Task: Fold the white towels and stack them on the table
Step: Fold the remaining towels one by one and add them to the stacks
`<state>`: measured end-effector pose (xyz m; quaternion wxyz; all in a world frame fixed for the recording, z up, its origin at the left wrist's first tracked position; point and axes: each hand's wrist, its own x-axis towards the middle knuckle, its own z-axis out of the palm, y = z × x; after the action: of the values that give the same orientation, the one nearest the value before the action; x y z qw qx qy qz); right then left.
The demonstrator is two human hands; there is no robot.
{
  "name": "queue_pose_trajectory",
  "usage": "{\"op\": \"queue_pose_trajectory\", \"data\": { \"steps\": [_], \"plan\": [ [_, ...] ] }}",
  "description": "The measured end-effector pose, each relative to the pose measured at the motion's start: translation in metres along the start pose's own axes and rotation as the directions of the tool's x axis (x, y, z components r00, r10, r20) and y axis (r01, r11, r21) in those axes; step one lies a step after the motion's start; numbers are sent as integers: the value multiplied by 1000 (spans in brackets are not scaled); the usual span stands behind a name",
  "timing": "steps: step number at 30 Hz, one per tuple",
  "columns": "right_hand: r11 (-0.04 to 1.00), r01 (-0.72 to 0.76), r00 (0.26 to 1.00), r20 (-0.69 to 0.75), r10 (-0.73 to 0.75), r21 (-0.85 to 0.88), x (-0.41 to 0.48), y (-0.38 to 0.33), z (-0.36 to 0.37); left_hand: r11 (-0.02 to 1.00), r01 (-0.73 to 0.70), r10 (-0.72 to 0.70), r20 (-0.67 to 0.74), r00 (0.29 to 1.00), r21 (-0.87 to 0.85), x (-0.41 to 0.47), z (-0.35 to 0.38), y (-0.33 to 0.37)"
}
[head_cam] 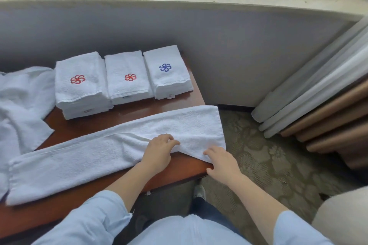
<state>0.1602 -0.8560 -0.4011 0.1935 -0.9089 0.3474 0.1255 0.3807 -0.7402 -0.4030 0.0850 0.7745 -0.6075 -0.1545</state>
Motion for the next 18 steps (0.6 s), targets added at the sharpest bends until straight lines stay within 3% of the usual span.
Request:
{"op": "queue_pose_trajectory", "data": {
  "steps": [5,10,14,18],
  "plan": [
    [950,244,969,88,-231,-195,18,25,-4,994,102,-102,-3,995,43,15,14,8],
    [858,478,871,222,-437,-186,29,40,-11,982,160,-162,16,987,99,24,16,18],
    [855,501,848,276,-453,-134,42,40,-24,975,189,-200,89,976,121,33,11,20],
    [947,259,945,155,-289,189,61,43,-44,973,225,-229,161,960,47,43,-5,19]
  ]
}}
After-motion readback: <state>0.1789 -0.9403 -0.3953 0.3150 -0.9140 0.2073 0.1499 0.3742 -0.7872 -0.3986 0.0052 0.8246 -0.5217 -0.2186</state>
